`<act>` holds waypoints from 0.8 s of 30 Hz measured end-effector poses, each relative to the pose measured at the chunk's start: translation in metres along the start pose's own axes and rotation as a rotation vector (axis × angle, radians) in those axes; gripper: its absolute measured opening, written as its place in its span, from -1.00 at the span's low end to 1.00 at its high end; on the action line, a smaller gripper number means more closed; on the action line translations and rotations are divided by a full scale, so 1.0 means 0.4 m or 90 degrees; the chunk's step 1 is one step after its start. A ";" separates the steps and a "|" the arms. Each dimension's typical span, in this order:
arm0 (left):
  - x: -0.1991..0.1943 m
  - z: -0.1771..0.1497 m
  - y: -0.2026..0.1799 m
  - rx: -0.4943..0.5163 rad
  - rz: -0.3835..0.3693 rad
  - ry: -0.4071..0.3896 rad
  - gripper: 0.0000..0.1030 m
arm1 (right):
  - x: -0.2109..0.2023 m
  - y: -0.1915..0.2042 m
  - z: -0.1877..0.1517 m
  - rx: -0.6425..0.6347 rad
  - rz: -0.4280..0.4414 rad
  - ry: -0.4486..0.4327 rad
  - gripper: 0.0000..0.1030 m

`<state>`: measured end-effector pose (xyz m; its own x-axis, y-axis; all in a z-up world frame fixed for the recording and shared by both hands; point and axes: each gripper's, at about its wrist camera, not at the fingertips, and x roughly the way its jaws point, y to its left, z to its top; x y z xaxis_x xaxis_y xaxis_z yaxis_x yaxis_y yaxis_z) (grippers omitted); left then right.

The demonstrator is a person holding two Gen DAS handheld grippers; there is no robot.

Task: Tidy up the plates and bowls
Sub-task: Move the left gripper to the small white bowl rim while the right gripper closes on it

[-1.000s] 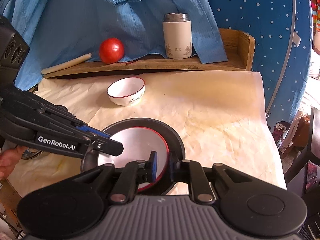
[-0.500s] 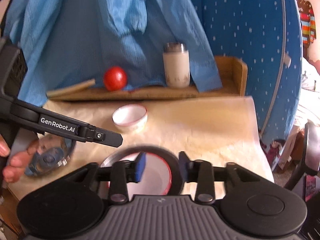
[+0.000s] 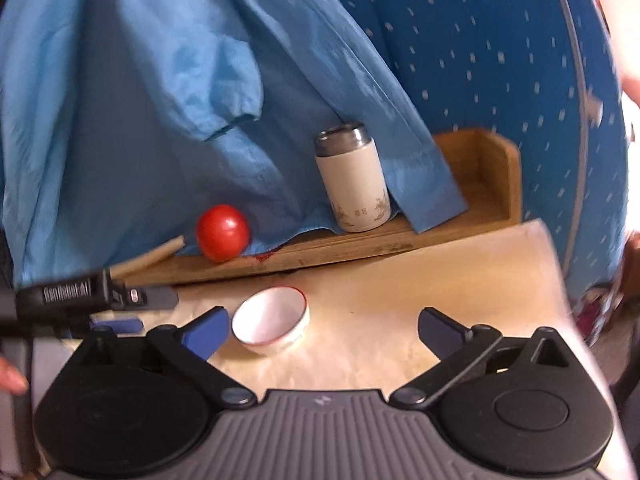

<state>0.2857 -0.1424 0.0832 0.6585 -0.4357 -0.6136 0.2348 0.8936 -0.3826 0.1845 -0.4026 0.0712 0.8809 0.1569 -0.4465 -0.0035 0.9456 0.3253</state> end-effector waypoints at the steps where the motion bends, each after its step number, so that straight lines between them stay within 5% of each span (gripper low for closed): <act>1: 0.012 0.004 0.005 0.000 0.005 0.001 0.98 | 0.015 -0.012 0.008 0.026 0.011 0.005 0.99; 10: 0.129 0.037 0.050 -0.005 0.050 0.058 0.98 | 0.216 -0.037 0.089 0.096 0.021 0.154 0.99; 17: 0.172 0.069 0.072 -0.043 0.054 0.087 0.98 | 0.330 -0.015 0.126 0.061 0.050 0.245 0.99; 24: 0.214 0.068 0.082 -0.052 0.073 0.107 0.98 | 0.359 -0.050 0.114 0.098 0.054 0.267 0.99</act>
<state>0.3693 -0.1477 0.0369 0.5480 -0.3503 -0.7596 0.1023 0.9293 -0.3548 0.3329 -0.4118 0.0387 0.6128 0.3640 -0.7014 0.0312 0.8758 0.4817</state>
